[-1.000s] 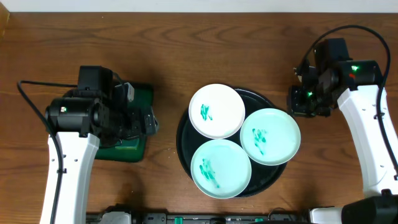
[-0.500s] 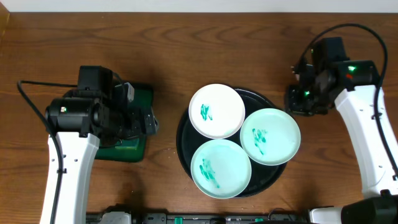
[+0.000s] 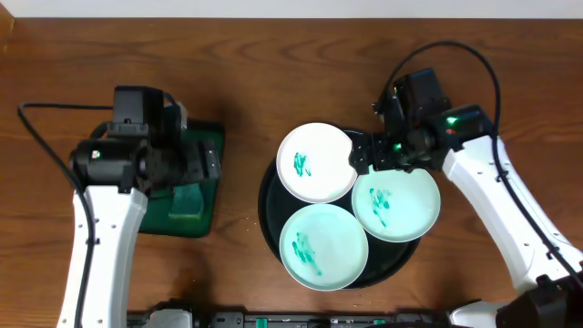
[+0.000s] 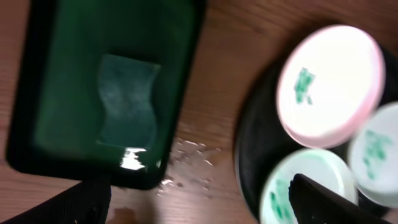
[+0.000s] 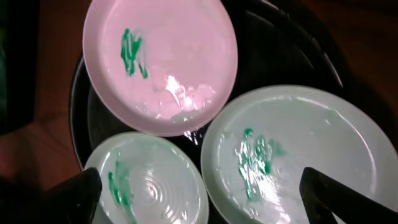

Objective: Clean dirty plates on tray and stack at the side
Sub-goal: 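Grip the rim of the top white plate with the right gripper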

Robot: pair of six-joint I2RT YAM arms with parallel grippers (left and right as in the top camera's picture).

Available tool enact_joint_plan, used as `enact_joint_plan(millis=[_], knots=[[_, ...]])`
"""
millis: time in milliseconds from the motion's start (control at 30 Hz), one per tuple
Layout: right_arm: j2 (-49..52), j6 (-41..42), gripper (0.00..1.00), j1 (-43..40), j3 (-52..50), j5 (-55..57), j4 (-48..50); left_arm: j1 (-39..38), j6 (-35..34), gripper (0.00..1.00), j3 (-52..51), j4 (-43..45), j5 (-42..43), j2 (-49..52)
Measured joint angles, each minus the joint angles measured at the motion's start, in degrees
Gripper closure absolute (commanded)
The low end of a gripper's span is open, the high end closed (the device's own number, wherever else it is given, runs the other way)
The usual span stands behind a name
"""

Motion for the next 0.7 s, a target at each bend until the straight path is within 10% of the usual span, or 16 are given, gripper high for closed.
enact_joint_plan(millis=[700], knots=[[19.3,-3.74,0.16,-0.11,-0.81,-5.49,16.06,0.0,-0.13,0.13,0.0,2.03,-3.32,15.28]])
